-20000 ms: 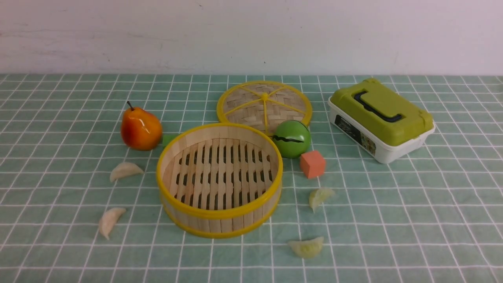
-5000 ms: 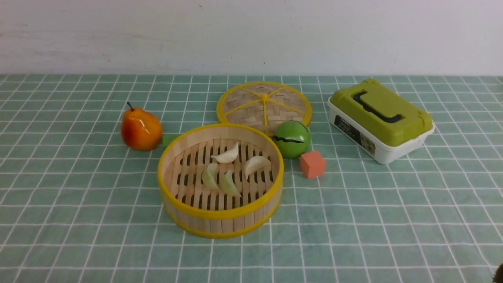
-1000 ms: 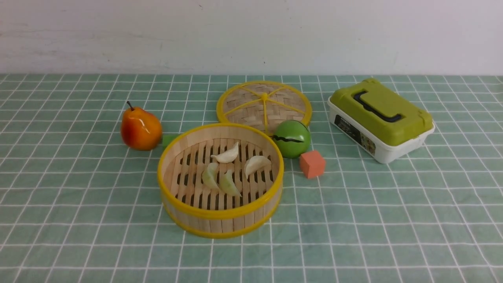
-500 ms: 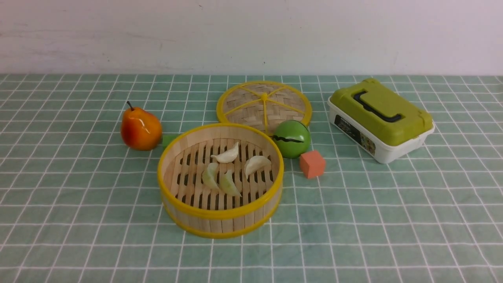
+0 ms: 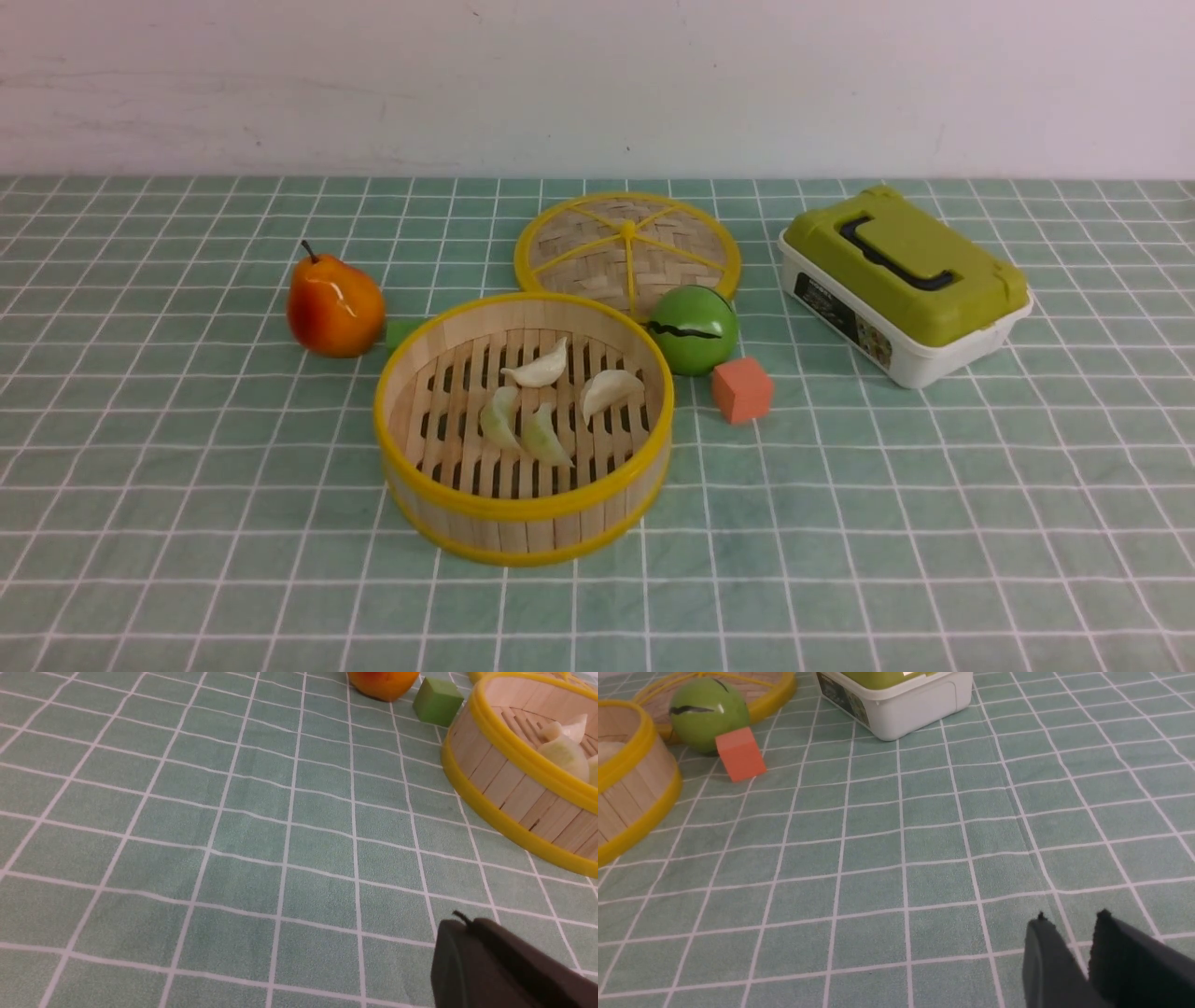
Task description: Put the dumplings into the steamer on the table with the blue tablecloth.
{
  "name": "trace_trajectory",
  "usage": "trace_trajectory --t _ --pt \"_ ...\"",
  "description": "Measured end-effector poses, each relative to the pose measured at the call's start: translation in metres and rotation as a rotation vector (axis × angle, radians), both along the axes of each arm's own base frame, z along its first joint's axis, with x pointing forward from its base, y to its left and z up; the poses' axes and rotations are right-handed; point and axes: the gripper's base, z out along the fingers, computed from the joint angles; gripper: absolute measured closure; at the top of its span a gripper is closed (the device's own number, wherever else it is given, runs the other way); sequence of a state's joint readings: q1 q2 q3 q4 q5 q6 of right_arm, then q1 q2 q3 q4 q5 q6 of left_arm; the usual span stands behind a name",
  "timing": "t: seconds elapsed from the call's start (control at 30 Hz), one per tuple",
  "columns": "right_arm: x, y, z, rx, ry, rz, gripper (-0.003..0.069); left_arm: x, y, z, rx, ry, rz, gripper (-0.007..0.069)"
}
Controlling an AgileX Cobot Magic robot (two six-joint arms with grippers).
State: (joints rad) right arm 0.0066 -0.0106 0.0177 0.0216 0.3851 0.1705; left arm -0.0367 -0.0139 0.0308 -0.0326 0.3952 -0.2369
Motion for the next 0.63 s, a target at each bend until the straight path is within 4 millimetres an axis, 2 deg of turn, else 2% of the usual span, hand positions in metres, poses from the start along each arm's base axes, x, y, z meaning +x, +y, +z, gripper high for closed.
trace_trajectory --t 0.63 --pt "0.0 0.0 0.0 0.0 0.0 0.0 0.0481 0.0 0.0 0.0 0.0 0.0 0.0 0.0638"
